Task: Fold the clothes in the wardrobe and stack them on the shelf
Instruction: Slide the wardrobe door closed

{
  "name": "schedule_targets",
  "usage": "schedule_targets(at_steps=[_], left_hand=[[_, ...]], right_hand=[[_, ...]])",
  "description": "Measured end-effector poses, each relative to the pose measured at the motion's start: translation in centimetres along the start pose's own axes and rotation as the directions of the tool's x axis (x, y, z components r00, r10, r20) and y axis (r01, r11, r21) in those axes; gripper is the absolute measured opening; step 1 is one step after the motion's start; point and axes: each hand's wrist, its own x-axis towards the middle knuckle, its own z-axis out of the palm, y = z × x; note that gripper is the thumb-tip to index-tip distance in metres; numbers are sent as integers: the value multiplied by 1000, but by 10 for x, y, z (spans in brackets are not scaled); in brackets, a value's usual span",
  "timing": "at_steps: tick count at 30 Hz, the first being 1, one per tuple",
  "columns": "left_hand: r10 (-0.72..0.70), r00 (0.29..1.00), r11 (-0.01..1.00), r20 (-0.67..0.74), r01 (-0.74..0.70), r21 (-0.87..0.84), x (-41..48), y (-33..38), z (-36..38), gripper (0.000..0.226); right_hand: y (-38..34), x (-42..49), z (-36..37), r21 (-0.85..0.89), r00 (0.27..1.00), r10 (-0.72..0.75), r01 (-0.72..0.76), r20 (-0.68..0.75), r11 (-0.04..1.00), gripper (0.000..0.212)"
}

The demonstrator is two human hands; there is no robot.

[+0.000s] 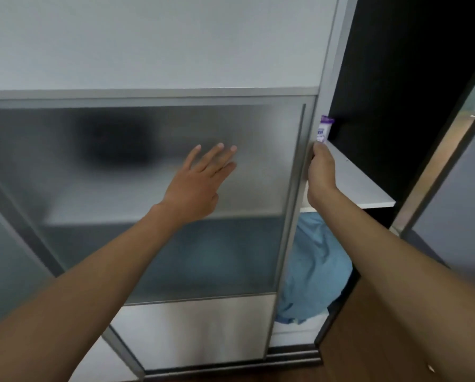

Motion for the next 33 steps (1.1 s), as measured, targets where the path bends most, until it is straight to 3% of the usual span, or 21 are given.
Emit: schedule_targets(at_steps=[2,4,7,12,17,22,26,33], left_hand=[[23,1000,998,8,-24,50,12,13,4,78],[61,998,994,-12,-59,95,27,30,8,78],[118,988,983,-98,-103,150,50,56,15,75],[145,964,977,-223,-105,184,89,98,29,74],[148,949,976,-279,-94,199,120,134,41,70],[155,952,984,-264,-124,132,143,163,40,76],[156,962,984,-225,-130,124,157,181,38,86],[182,947,981,-265,-155,119,176,201,39,83]], right_hand=[[0,-3,-26,-172,978,-207,204,1,964,13],[-2,0,-50,-298,961,-277,271,25,915,26],[-9,12,-82,-491,953,-302,259,-9,832,34],[-23,40,-129,-693,950,-300,157,-89,704,6],[-36,65,-166,-747,953,-239,20,-188,665,17],[-34,85,-203,-702,953,-102,-136,-286,699,61],[-29,99,-220,-649,953,-17,-193,-301,736,61],[-23,116,-236,-713,950,-98,-151,-296,685,29]])
